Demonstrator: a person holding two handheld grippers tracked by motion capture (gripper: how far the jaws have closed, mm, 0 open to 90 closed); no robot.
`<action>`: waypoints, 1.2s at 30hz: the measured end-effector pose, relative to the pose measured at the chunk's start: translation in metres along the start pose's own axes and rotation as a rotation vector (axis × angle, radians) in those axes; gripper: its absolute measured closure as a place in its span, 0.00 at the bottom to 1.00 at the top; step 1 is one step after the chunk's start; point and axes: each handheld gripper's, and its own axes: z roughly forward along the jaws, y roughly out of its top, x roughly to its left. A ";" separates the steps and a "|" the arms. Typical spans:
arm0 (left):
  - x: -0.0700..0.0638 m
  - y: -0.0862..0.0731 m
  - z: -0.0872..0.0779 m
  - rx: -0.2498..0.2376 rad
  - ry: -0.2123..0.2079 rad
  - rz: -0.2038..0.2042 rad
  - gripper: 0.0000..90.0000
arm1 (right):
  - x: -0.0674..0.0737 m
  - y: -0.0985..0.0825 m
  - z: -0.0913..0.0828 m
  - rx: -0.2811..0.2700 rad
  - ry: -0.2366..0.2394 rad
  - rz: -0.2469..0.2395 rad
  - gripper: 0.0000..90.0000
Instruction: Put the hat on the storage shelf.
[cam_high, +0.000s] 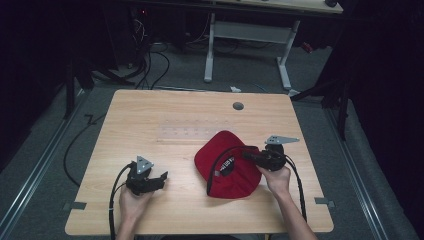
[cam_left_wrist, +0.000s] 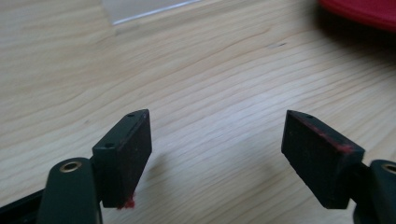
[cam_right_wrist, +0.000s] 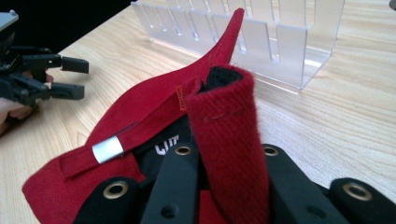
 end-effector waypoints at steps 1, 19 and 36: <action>0.000 0.000 0.000 0.000 0.000 0.000 0.26 | 0.000 0.000 0.000 0.000 0.000 0.000 0.95; -0.064 -0.010 0.016 0.025 -0.143 0.091 0.25 | 0.025 0.030 -0.013 -0.030 0.045 -0.029 0.95; -0.089 -0.017 0.021 0.024 -0.188 0.116 0.23 | 0.038 0.046 -0.001 -0.056 0.084 -0.007 0.95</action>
